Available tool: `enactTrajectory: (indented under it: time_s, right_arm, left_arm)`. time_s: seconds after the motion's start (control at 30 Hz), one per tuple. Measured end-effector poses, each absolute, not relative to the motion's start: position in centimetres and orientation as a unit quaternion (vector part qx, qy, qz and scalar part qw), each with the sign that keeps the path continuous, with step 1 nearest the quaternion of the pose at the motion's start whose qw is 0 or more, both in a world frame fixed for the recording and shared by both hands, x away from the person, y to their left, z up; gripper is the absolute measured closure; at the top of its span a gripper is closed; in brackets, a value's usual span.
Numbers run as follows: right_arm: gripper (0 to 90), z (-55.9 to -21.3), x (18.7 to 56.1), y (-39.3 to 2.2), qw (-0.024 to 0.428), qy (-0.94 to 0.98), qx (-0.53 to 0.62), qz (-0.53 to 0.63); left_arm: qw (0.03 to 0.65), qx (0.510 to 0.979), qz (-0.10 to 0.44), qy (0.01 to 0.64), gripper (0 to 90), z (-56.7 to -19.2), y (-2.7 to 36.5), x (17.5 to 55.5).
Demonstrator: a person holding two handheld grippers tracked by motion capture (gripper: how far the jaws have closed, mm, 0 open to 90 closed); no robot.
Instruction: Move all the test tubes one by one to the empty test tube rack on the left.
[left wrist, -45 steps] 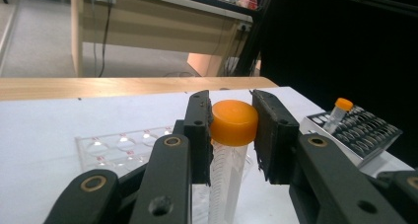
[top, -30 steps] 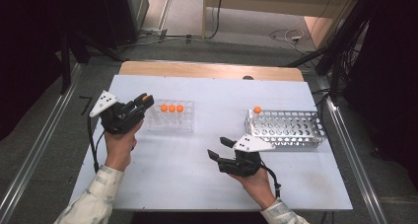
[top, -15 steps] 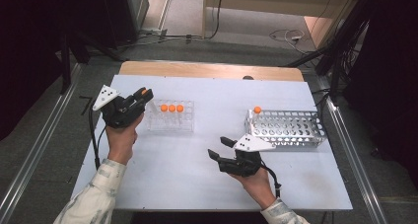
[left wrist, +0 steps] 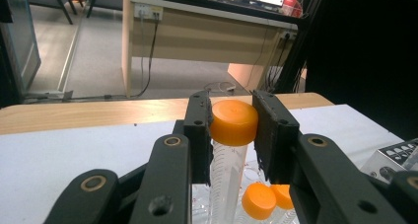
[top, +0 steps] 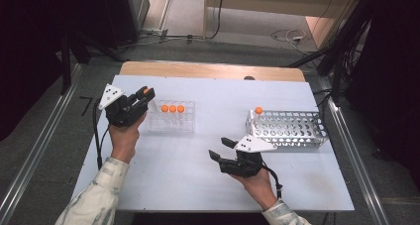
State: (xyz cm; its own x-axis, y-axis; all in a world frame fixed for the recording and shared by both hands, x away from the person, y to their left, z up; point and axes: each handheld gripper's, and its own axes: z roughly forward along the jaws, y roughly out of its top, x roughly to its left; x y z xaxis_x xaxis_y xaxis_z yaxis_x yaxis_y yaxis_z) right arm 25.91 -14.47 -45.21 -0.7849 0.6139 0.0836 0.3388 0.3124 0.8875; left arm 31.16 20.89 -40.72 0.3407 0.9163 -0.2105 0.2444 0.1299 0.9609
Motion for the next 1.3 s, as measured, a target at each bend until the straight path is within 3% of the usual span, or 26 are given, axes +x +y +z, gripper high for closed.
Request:
enactTrajectory:
  time_s: [0.53,1.07,1.17,1.3]
  right_arm:
    - [37.2,-45.3,25.9,-14.4,0.138,0.801,0.296,0.502]
    - [37.1,-45.4,25.8,-14.3,0.138,0.803,0.295,0.499]
    - [37.2,-45.4,25.8,-14.3,0.138,0.803,0.295,0.499]
    - [37.2,-45.4,25.8,-14.3,0.139,0.803,0.295,0.499]
  left_arm:
    - [0.532,0.620,0.330,0.474,69.1,-41.9,19.2,31.3]
    - [0.522,0.630,0.317,0.480,67.6,-43.6,19.0,31.2]
    - [0.526,0.629,0.309,0.482,59.6,-43.6,19.0,31.2]
    - [0.528,0.622,0.310,0.488,55.9,-43.6,19.0,31.0]
